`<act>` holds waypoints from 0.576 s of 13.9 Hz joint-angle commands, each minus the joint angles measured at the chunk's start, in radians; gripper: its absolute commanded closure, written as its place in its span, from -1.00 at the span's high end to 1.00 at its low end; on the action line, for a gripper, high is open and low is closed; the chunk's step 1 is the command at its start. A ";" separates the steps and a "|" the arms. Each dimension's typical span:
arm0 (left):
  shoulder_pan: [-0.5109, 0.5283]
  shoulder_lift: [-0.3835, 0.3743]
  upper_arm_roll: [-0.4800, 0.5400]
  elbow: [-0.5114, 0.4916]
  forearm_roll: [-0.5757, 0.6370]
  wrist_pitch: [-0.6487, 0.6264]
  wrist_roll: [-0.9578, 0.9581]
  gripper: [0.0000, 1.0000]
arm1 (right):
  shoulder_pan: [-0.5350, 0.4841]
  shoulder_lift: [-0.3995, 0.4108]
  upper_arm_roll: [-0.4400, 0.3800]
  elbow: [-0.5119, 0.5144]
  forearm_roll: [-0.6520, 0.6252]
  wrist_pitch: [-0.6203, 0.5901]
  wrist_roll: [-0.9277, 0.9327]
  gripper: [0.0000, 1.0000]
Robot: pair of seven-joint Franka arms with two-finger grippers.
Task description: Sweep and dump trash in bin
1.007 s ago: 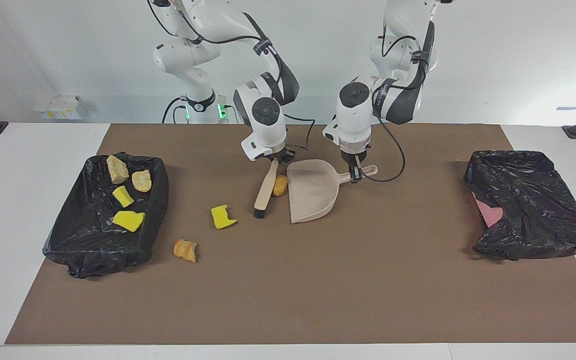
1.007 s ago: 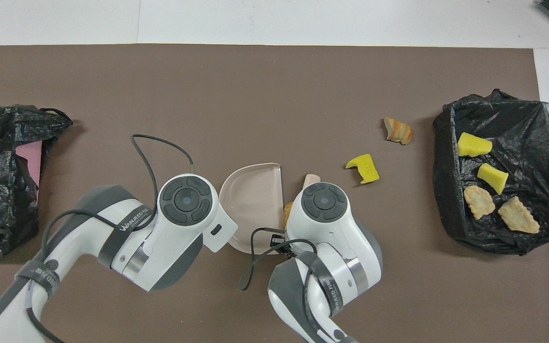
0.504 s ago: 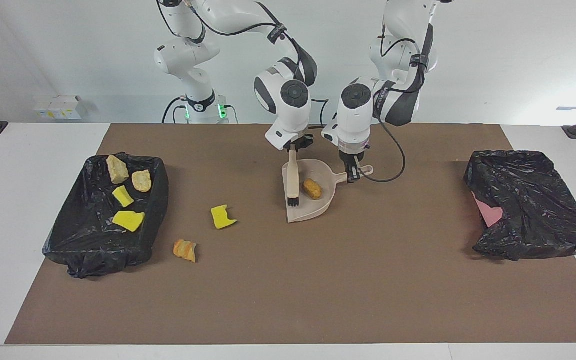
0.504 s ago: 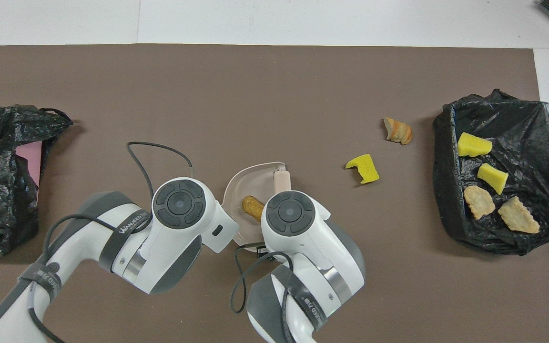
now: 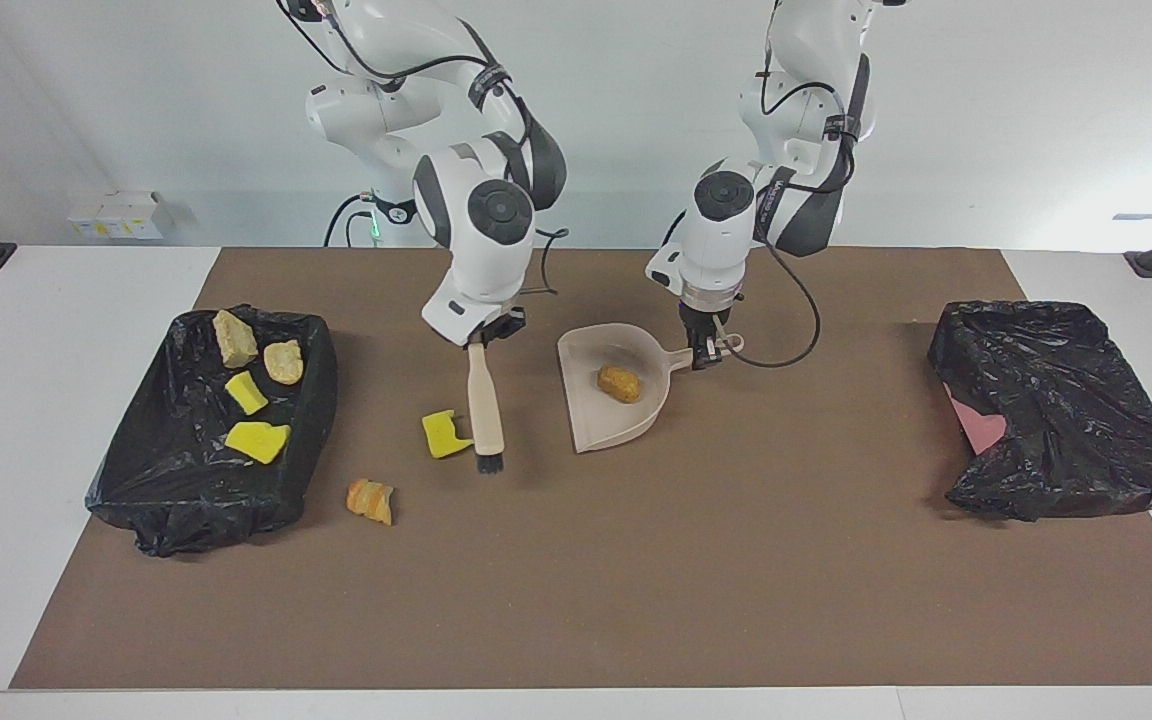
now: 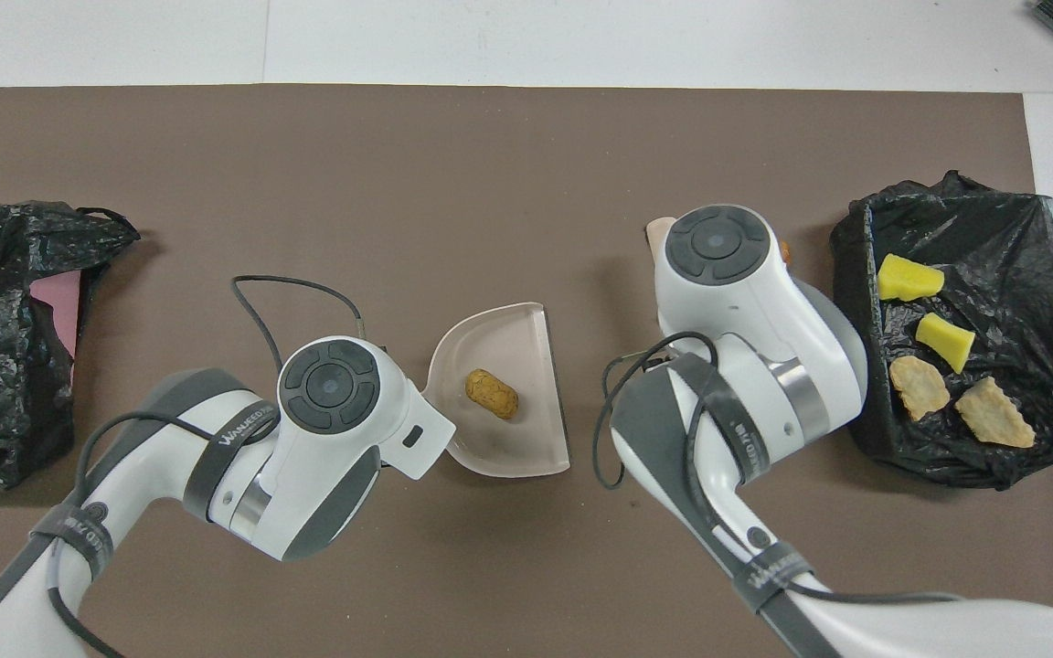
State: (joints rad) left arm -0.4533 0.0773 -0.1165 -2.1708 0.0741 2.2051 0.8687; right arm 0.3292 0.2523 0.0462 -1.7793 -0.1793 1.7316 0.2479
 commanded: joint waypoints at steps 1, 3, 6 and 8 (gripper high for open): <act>-0.007 -0.020 0.003 -0.018 -0.023 0.022 -0.049 -1.00 | -0.067 0.119 0.011 0.151 -0.066 -0.037 -0.049 -1.00; -0.015 -0.022 0.003 -0.020 -0.023 0.021 -0.076 -1.00 | -0.125 0.139 0.011 0.162 -0.078 -0.040 -0.045 -1.00; -0.015 -0.024 0.001 -0.020 -0.023 0.019 -0.082 -1.00 | -0.136 0.157 0.009 0.172 -0.207 -0.064 -0.055 -1.00; -0.016 -0.024 0.001 -0.020 -0.023 0.019 -0.097 -1.00 | -0.139 0.182 0.000 0.172 -0.230 -0.066 -0.053 -1.00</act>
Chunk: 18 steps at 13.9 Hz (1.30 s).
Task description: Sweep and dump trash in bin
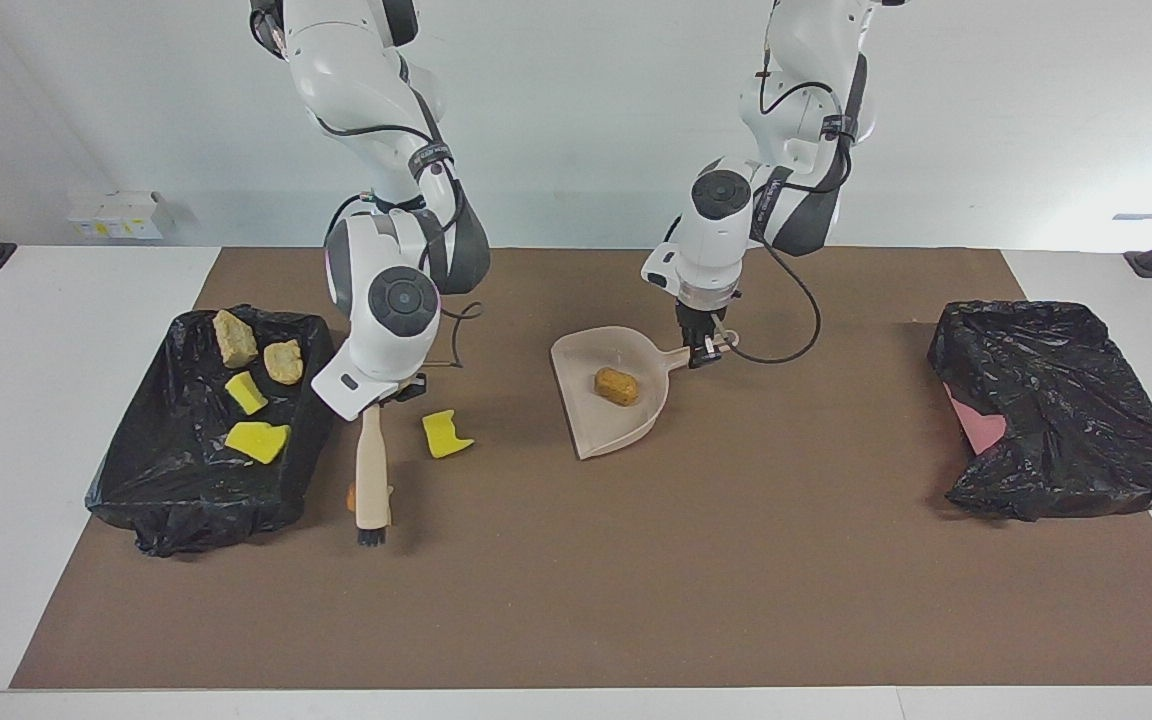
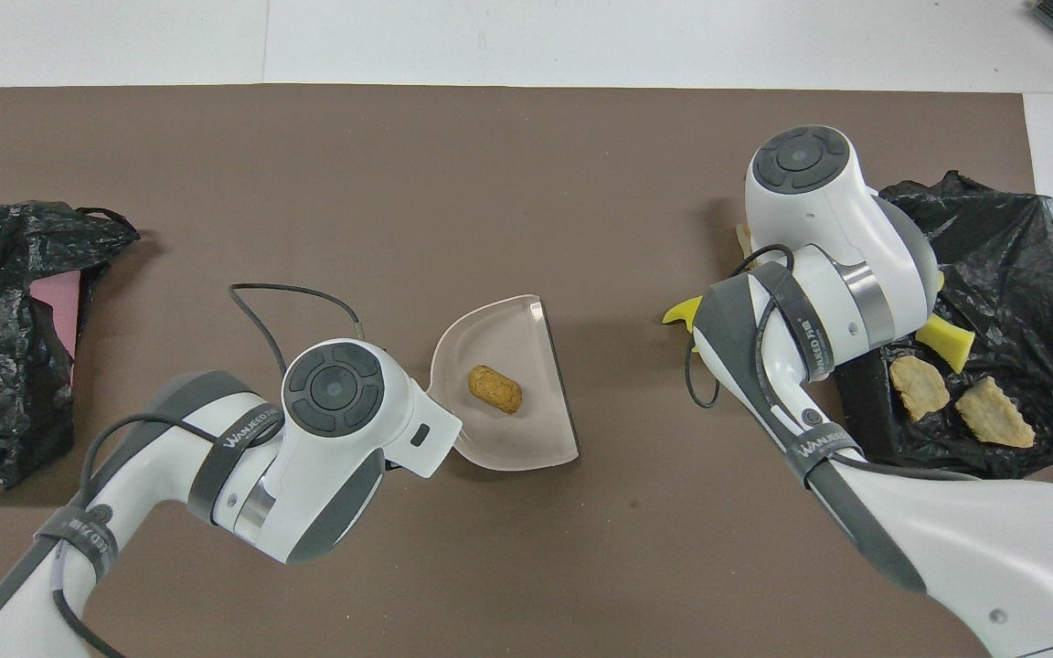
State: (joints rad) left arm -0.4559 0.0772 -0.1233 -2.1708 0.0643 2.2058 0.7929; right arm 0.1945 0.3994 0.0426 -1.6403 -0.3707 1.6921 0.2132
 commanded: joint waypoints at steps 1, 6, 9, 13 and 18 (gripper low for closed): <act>-0.013 -0.025 0.008 -0.020 -0.014 0.018 -0.026 -1.00 | -0.004 0.045 -0.006 0.031 -0.069 -0.026 -0.018 -1.00; -0.043 -0.031 0.010 -0.021 -0.014 0.000 -0.069 -1.00 | -0.023 0.064 -0.021 0.020 -0.065 -0.014 0.000 -1.00; -0.067 -0.040 0.010 -0.021 -0.014 -0.038 -0.115 -1.00 | -0.015 0.059 -0.015 -0.015 -0.041 -0.026 -0.008 -1.00; -0.086 -0.048 0.010 -0.023 -0.014 -0.060 -0.165 -1.00 | 0.031 0.015 -0.007 -0.085 0.114 -0.063 -0.023 -1.00; -0.084 -0.039 0.010 -0.034 -0.012 -0.051 -0.170 -1.00 | 0.176 -0.091 -0.007 -0.277 0.252 0.023 -0.067 -1.00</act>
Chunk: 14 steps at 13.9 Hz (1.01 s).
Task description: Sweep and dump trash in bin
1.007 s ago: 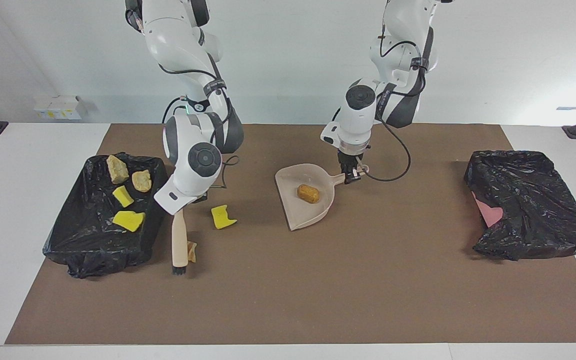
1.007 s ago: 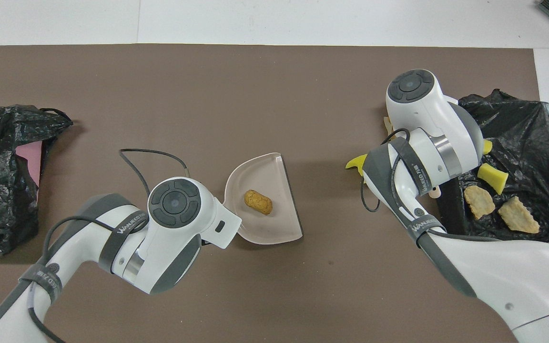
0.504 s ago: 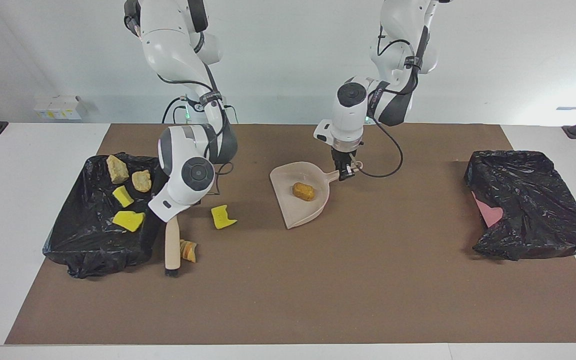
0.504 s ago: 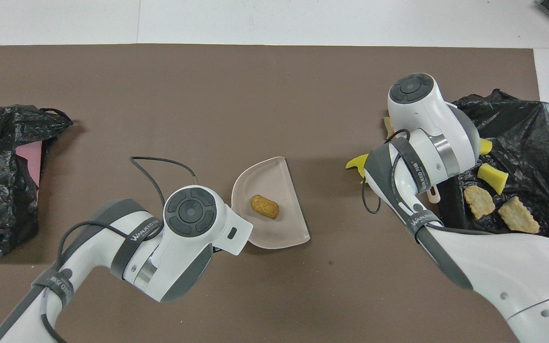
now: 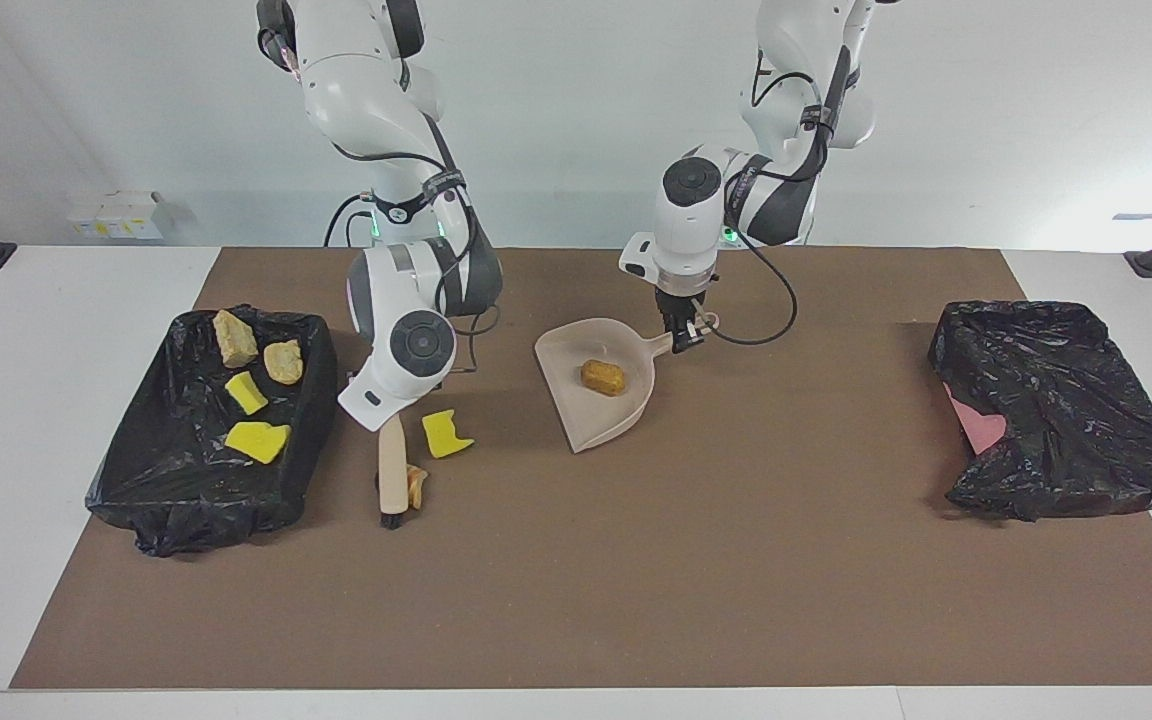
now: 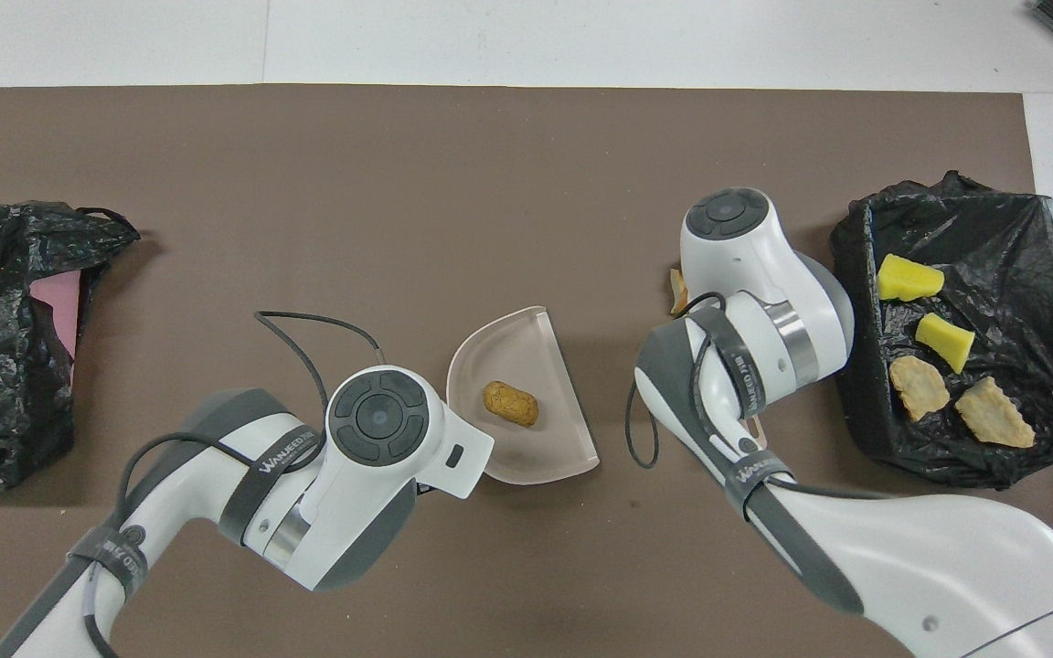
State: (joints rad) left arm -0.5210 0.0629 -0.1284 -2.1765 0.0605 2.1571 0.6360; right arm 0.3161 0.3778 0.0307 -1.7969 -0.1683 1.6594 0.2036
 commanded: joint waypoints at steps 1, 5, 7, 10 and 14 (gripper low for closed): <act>-0.021 -0.025 0.015 -0.028 -0.008 -0.002 -0.013 -1.00 | 0.069 -0.077 0.005 -0.134 0.114 0.081 -0.064 -1.00; -0.021 -0.026 0.015 -0.028 -0.008 -0.005 -0.013 -1.00 | 0.190 -0.092 0.005 -0.128 0.275 0.094 -0.032 -1.00; -0.021 -0.028 0.015 -0.034 -0.008 0.003 -0.013 -1.00 | 0.208 -0.088 0.006 -0.081 0.294 0.062 0.017 -1.00; -0.017 -0.026 0.015 -0.036 -0.007 0.020 -0.003 -1.00 | 0.186 -0.102 -0.005 -0.016 0.297 0.001 0.019 -1.00; 0.033 -0.018 0.013 -0.057 -0.007 0.108 0.095 -1.00 | 0.172 -0.169 -0.006 -0.012 0.314 -0.059 0.022 -1.00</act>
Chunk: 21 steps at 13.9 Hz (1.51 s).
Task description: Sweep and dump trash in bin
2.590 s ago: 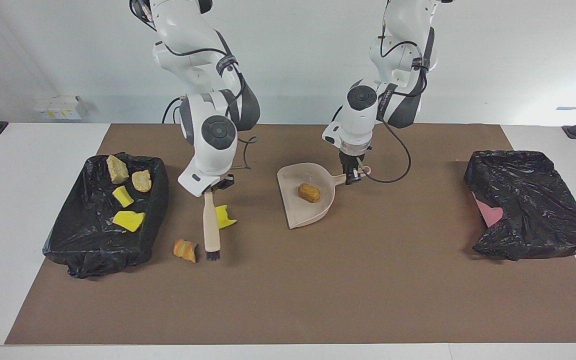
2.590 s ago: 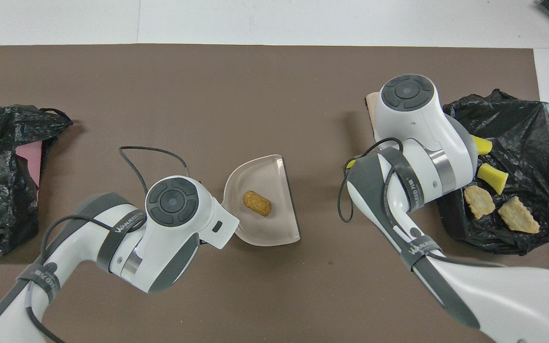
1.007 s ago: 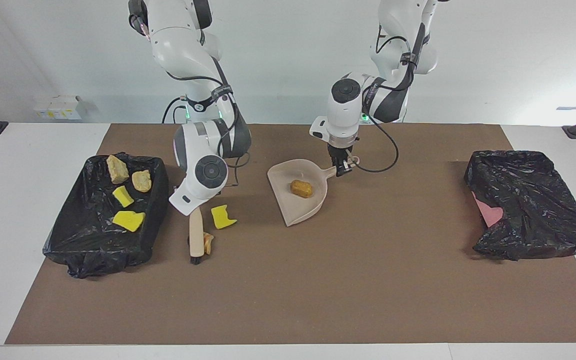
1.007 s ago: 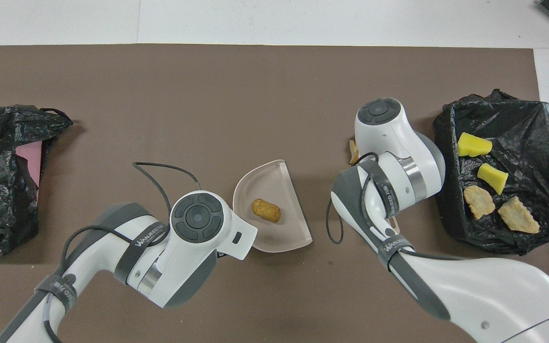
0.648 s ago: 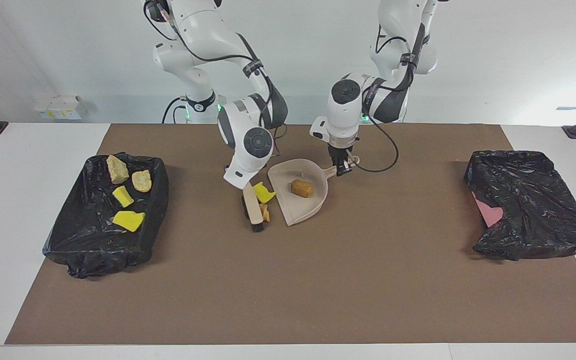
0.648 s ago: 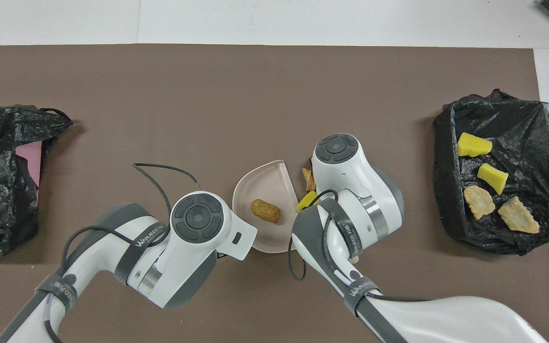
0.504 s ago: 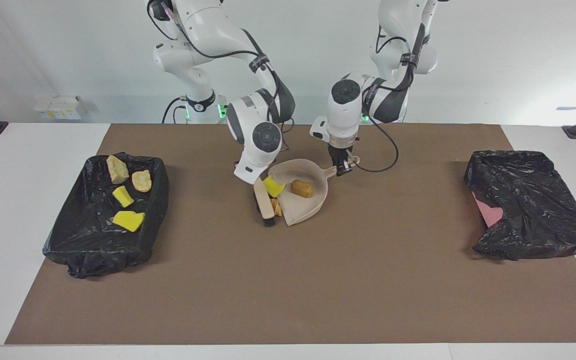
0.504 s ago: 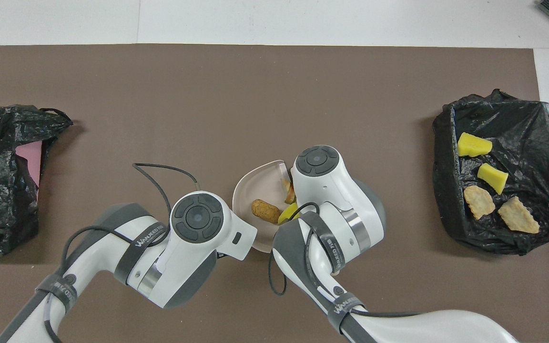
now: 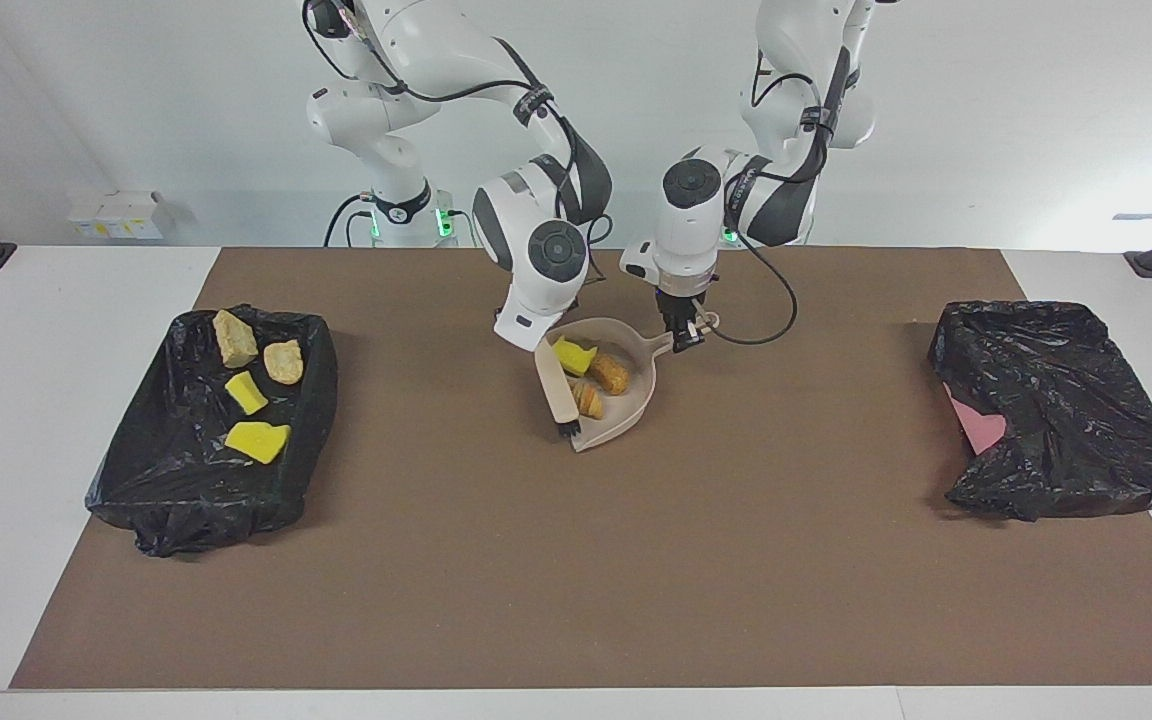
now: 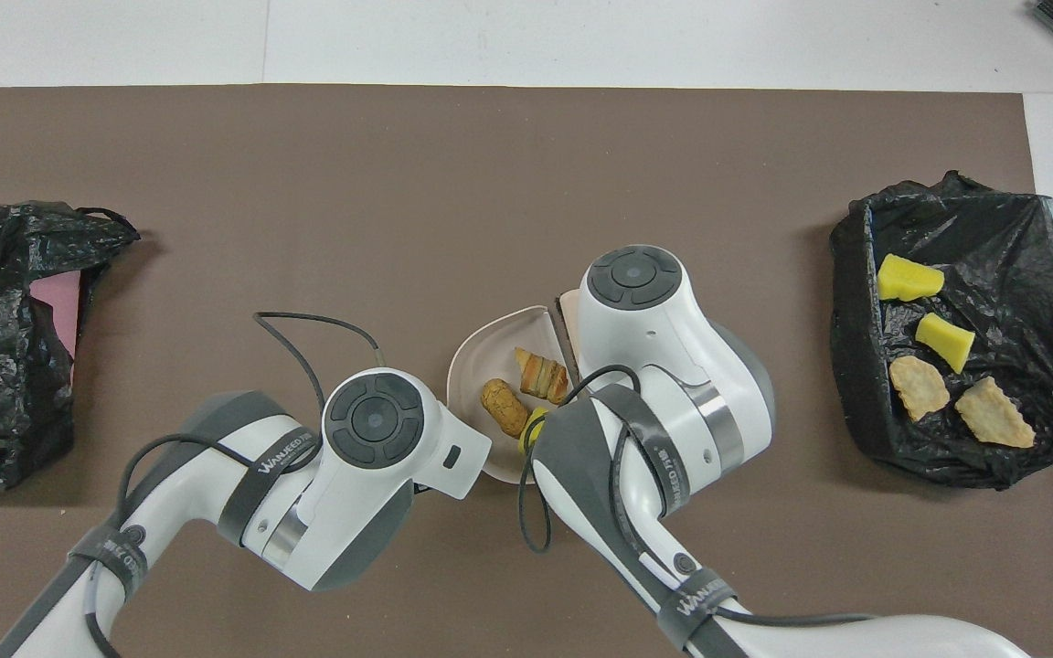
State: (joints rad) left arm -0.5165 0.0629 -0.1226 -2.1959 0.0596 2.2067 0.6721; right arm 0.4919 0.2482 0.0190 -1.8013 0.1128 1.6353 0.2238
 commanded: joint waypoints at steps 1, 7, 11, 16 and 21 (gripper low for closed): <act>0.039 -0.015 0.008 -0.036 -0.006 0.070 0.079 -1.00 | -0.003 -0.052 0.006 -0.009 0.033 -0.047 0.015 -1.00; 0.162 0.006 0.008 0.034 -0.036 0.047 0.236 -1.00 | 0.022 -0.107 0.016 -0.079 0.083 -0.005 0.188 -1.00; 0.269 0.006 0.008 0.126 -0.072 -0.043 0.365 -1.00 | 0.115 -0.147 0.018 -0.167 0.149 0.012 0.298 -1.00; 0.436 -0.002 0.009 0.243 -0.159 -0.194 0.601 -1.00 | 0.289 -0.147 0.018 -0.248 0.214 0.072 0.448 -1.00; 0.594 -0.003 0.009 0.298 -0.220 -0.265 0.800 -1.00 | 0.407 -0.191 0.018 -0.412 0.271 0.265 0.512 -1.00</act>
State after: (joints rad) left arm 0.0253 0.0638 -0.1028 -1.9184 -0.1182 1.9752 1.3951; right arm 0.8784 0.1300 0.0420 -2.1056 0.3479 1.8151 0.7197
